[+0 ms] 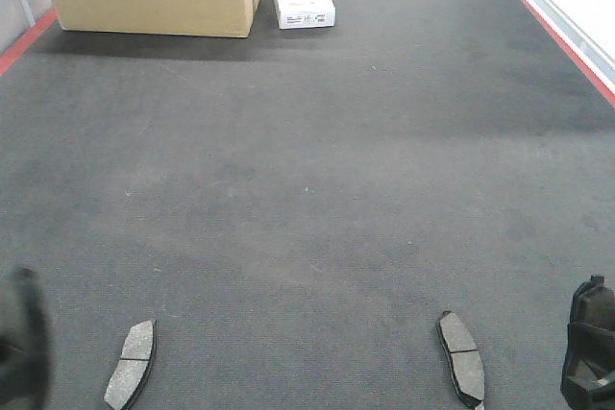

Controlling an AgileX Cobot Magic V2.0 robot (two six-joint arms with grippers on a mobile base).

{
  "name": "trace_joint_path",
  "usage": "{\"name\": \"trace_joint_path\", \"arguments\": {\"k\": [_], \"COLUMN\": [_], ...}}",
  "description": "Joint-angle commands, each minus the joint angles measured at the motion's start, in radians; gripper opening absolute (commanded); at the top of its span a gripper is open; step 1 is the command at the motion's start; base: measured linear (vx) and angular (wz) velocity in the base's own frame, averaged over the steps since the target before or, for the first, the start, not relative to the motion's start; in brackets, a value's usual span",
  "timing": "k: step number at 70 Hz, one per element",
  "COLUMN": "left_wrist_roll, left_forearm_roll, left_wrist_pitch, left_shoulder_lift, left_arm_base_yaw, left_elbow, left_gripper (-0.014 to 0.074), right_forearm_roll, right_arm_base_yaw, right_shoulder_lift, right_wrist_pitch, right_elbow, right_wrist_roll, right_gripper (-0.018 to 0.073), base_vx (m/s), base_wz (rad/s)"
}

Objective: Move and align brake pads A on conveyor
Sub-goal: 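Drive up to the belt edge near the two lying brake pads, then lower the left gripper's brake pad onto the belt beside the nearest pad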

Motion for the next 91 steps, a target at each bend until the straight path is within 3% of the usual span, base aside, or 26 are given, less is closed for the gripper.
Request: {"name": "trace_joint_path", "arguments": {"k": [1, 9, 20, 26, 38, 63, 91], "left_wrist_roll": [0.126, 0.262, 0.367, 0.405, 0.404, 0.378, 0.356], "left_forearm_roll": [-0.161, -0.327, -0.561, -0.614, -0.707, -0.734, -0.781], "left_wrist_pitch": [-0.097, -0.125, -0.171, -0.16, -0.124, -0.012, -0.005], "left_shoulder_lift": [0.097, 0.238, 0.456, 0.562, 0.768, 1.102, 1.225], "left_arm_base_yaw": [-0.006, -0.006, -0.006, -0.006, -0.006, -0.006, -0.006], "left_elbow": [-0.038, -0.038, -0.042, -0.071, -0.162, -0.353, -0.396], "left_gripper": [0.0166, 0.0171, 0.0179, 0.0183, 0.019, 0.0204, 0.0239], "right_forearm_roll": [-0.016, -0.016, -0.016, -0.016, -0.016, -0.016, -0.016], "right_arm_base_yaw": [-0.003, -0.003, -0.003, -0.003, -0.003, -0.003, -0.003], "right_shoulder_lift": [-0.001, -0.001, -0.001, -0.001, -0.001, -0.001, -0.001], "right_wrist_pitch": [-0.077, -0.077, -0.077, -0.077, -0.076, -0.076, -0.076], "right_elbow": [-0.032, -0.032, -0.032, -0.032, -0.032, -0.032, -0.032], "right_wrist_roll": [-0.008, -0.008, -0.008, -0.008, -0.008, -0.008, -0.008], "right_gripper": [0.0125, 0.0125, 0.0125, 0.0125, 0.0125, 0.0125, 0.0125], "base_vx": [0.0, 0.0, 0.0, 0.0, 0.0, 0.0, 0.0], "base_wz": [0.0, 0.0, 0.0, 0.0, 0.0, 0.0, 0.0]}}
